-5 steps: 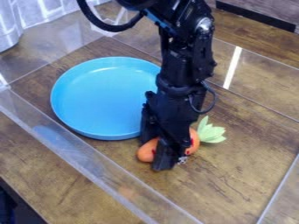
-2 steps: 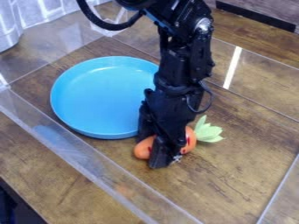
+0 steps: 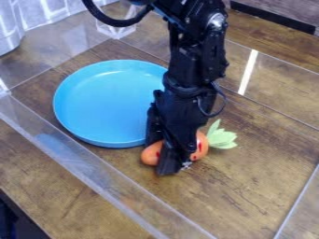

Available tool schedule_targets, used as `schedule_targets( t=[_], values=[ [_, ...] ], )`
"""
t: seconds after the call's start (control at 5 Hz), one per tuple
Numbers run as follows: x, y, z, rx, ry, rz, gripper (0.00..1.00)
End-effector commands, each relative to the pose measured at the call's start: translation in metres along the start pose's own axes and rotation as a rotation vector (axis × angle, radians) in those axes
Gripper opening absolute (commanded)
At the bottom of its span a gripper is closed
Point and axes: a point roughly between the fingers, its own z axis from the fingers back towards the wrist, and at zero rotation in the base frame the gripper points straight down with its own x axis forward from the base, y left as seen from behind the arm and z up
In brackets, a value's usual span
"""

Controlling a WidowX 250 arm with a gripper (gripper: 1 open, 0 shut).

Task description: Put the carrot in the blue tray

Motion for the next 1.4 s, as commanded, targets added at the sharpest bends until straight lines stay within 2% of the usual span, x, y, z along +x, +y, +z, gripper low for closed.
schedule_targets(
  t=[0.0, 0.4, 0.8, 1.0, 1.2],
  values=[
    [-0.002, 0.011, 0.030, 0.046, -0.077, 0.016, 0.00],
    [-0.007, 0.010, 0.042, 0.067, -0.086, 0.005, 0.00],
    [-0.011, 0.010, 0.050, 0.075, -0.102, -0.007, 0.00],
    [-0.018, 0.006, 0.064, 0.096, -0.124, -0.015, 0.00],
    [-0.031, 0.009, 0.082, 0.130, -0.147, -0.010, 0.00]
  ],
)
